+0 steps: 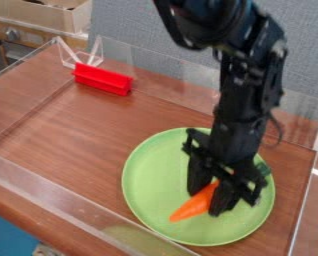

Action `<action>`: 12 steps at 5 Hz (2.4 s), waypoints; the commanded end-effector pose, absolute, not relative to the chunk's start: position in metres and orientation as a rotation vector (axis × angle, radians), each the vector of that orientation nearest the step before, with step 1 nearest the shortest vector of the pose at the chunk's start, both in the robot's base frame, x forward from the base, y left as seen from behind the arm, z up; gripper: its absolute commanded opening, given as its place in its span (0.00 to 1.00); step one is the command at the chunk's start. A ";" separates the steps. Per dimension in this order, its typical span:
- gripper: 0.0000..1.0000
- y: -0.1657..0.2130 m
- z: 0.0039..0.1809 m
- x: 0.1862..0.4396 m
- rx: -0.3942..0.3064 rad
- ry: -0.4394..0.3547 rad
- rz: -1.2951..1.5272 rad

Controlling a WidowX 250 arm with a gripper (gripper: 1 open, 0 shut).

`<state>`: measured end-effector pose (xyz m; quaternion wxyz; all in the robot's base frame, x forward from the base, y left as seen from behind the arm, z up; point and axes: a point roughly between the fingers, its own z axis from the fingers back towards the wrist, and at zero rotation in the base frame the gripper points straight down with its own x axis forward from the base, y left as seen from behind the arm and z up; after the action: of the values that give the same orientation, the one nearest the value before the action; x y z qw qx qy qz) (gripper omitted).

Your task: Put the carrot on the left side

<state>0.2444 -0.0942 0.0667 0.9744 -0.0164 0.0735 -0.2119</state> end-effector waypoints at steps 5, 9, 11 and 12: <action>0.00 -0.088 0.040 0.245 -0.080 0.055 -0.484; 0.00 -0.080 0.060 0.247 -0.063 0.028 -0.497; 0.00 -0.102 0.048 0.246 -0.068 0.028 -0.559; 0.00 -0.100 0.046 0.250 -0.063 0.037 -0.568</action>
<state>0.2419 -0.0988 0.0360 0.9591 -0.0301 0.0396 -0.2785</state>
